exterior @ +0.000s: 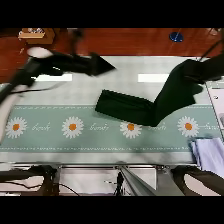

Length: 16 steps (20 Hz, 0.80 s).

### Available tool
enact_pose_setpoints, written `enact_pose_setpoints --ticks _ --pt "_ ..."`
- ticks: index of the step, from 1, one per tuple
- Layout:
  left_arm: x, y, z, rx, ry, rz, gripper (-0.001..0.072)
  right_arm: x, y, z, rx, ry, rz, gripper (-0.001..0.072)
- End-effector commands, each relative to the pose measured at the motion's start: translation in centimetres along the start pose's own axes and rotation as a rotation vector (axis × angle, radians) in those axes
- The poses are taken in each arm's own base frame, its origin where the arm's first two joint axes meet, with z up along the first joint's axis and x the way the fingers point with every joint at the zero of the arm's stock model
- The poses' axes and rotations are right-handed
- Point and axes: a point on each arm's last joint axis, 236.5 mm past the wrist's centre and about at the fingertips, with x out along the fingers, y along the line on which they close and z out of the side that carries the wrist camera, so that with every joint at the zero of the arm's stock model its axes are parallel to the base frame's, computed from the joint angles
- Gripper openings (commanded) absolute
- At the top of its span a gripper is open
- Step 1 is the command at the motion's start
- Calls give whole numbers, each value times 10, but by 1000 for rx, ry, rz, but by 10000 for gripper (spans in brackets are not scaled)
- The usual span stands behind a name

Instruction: Fold the shirts.

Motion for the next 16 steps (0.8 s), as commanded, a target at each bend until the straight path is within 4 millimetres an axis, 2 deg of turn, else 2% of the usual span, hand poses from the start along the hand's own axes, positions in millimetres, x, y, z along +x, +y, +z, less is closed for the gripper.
enact_pose_setpoints --ticks 1,3,5,8,9,11,12,13,14,15,16 --pt "-104 -18 17 90 -87 107 27 50 30 11 -51 34 26 29" --pt "-146 -25 19 115 -136 156 27 85 53 13 -72 58 32 30" --pt "-178 -32 22 136 -194 199 27 122 80 8 -89 91 50 30" --pt "-200 -41 26 153 -252 238 27 178 127 -7 -124 128 95 31" --pt "-200 -43 26 157 -253 239 27 196 145 -12 -129 128 120 81" --pt "-195 -45 24 161 -241 232 27 222 181 -21 -132 118 192 493" --pt "-193 -44 22 162 -233 234 27 227 194 -26 -137 116 219 524" --pt "-192 -43 21 162 -227 240 28 227 196 -29 -155 121 216 524" --pt "-193 -40 20 161 -222 250 28 223 189 -33 -191 139 191 524" --pt "-194 -37 19 159 -217 264 28 215 166 -37 -235 171 119 524" --pt "-195 -33 18 157 -211 283 28 202 130 -38 -274 205 3 524"
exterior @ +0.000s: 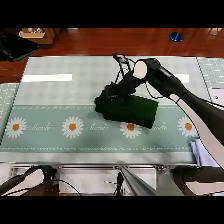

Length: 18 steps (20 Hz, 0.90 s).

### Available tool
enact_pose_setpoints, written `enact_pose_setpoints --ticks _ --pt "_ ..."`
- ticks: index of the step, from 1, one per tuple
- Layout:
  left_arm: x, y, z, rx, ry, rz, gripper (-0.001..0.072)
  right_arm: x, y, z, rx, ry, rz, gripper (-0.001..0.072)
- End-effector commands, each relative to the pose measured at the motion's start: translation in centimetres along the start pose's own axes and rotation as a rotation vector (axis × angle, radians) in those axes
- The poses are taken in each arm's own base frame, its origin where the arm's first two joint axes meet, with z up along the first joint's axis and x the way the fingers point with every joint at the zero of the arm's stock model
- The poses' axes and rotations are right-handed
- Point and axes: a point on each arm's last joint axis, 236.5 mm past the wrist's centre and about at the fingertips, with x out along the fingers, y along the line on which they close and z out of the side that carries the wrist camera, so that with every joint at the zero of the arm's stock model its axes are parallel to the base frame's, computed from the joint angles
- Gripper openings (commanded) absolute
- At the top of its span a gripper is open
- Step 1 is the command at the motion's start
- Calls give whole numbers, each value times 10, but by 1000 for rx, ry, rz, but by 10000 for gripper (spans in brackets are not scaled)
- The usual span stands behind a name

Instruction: Fold the shirts.

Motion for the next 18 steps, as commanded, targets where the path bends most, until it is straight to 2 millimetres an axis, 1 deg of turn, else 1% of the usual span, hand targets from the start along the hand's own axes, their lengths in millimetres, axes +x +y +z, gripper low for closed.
enact_pose_setpoints --ticks 1,2,3,4,5,6,7,8,9,10,11,12,14,16,17,18 --pt "-2 12 -6 6 25 55 28 -32 -67 -26 -85 117 -260 525" --pt "-3 17 -9 8 37 78 28 -61 -106 -32 -86 151 -383 525" --pt "-3 22 -12 9 50 100 29 -89 -137 -35 -80 168 -464 525" --pt "-4 28 -15 12 64 125 29 -117 -164 -39 -48 175 -511 526" --pt "-5 34 -18 14 77 149 32 -138 -185 -43 11 171 -525 526" --pt "-6 39 -21 16 89 171 38 -157 -204 -49 84 163 -525 526" --pt "-7 44 -24 18 101 191 80 -172 -221 -55 157 147 -507 526" --pt "-9 49 -26 20 112 213 131 -181 -235 -62 226 131 -473 526" --pt "-10 55 -29 22 127 239 168 -184 -244 -70 288 125 -428 526" --pt "-13 61 -33 25 142 267 209 -181 -250 -81 343 124 -373 526" --pt "-15 67 -36 26 158 294 209 -174 -254 -92 390 128 -323 534" --pt "-17 73 -39 28 172 319 209 -163 -256 -104 438 131 -269 539" --pt "-20 79 -43 31 189 345 211 -133 -249 -119 498 120 -143 600" --pt "-20 80 -43 30 193 348 211 -100 -229 -119 531 82 3 600" --pt "-20 80 -43 30 193 348 211 -86 -222 -117 543 56 48 601" --pt "-20 80 -43 30 193 348 211 -73 -219 -117 568 28 71 601"
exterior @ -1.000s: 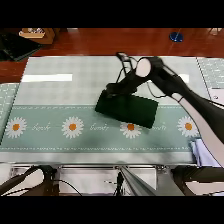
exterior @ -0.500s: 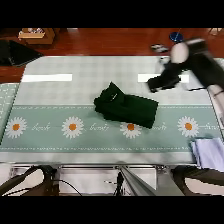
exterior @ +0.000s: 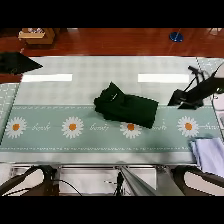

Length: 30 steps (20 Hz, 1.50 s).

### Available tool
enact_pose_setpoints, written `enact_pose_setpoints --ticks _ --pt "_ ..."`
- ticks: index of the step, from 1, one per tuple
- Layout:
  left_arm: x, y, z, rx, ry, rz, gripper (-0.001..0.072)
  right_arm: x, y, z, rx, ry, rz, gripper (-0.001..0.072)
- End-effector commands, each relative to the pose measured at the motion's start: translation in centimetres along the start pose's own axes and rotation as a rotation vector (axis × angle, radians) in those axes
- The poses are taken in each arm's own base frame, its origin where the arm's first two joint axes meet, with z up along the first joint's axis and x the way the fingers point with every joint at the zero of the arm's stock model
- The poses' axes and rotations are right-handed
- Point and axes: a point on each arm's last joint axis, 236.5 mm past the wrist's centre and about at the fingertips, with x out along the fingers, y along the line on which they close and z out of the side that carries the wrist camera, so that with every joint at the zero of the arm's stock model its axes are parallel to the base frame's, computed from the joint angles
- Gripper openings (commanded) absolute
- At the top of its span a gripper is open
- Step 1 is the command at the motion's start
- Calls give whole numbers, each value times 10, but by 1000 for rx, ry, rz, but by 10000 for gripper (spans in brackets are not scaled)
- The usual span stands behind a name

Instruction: Fold the shirts.

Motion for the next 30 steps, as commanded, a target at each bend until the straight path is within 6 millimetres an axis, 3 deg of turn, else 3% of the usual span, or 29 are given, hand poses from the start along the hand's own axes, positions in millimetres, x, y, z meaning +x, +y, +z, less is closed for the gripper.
enact_pose_setpoints --ticks 1,6,9,10,11,12,13,14,15,18,20,22,26,28,30 --pt "-1 5 -3 1 14 24 211 42 22 3 99 -82 190 601" --pt "-1 3 -7 -32 31 15 211 78 32 9 225 -183 284 602" --pt "-1 2 -10 -50 42 10 210 97 48 8 222 -169 305 599" --pt "-1 2 -10 -51 42 10 211 105 57 5 227 -151 318 548" --pt "-1 2 -10 -51 42 10 211 113 65 2 226 -130 332 377" --pt "-1 2 -10 -51 42 10 211 117 72 0 219 -121 345 147" --pt "-1 2 -10 -51 42 10 211 114 76 1 225 -123 365 30" --pt "-1 2 -10 -51 42 10 210 105 80 3 198 -139 387 29" --pt "-1 2 -10 -51 42 10 210 90 83 6 151 -163 406 29" --pt "-1 2 -10 -51 41 10 210 8 82 20 69 -299 433 29" --pt "-1 2 -10 -51 40 11 210 -57 70 19 58 -396 409 29" --pt "-1 3 -9 -51 37 12 210 -114 47 5 65 -472 326 29" --pt "2 10 -1 -57 7 28 210 -198 -19 -37 173 -589 35 29" --pt "3 14 3 -61 -9 37 210 -221 -69 -68 281 -573 -184 29" --pt "5 19 7 -65 -22 45 210 -229 -116 -113 422 -466 -372 29"
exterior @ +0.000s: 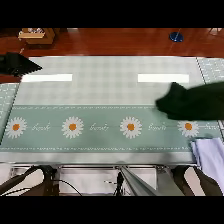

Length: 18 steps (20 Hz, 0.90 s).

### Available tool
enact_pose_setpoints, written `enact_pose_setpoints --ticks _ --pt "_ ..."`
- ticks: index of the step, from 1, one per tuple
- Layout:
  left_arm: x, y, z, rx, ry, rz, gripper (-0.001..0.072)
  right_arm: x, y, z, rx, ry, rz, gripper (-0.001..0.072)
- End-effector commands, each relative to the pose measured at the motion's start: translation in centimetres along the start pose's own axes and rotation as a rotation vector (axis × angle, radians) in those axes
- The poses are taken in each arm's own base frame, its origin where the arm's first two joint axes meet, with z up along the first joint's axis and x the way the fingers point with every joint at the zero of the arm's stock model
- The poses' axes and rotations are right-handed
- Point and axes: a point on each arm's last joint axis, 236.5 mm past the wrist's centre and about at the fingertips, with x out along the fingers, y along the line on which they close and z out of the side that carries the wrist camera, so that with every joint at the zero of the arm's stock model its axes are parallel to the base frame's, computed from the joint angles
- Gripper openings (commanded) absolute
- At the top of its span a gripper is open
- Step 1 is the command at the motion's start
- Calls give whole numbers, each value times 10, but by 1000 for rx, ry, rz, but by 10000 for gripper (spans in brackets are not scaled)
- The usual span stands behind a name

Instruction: Fold the shirts.

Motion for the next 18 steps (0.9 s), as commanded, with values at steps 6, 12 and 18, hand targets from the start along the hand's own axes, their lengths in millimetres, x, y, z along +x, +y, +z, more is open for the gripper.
enact_pose_setpoints --ticks 6,12,18 --pt "13 24 12 1 -29 22 210 -122 -172 -93 441 178 -802 29" --pt "23 48 23 53 -61 62 210 -152 -200 -136 711 168 -891 29" --pt "21 76 17 56 -35 138 210 -142 -217 -197 850 356 -937 29"
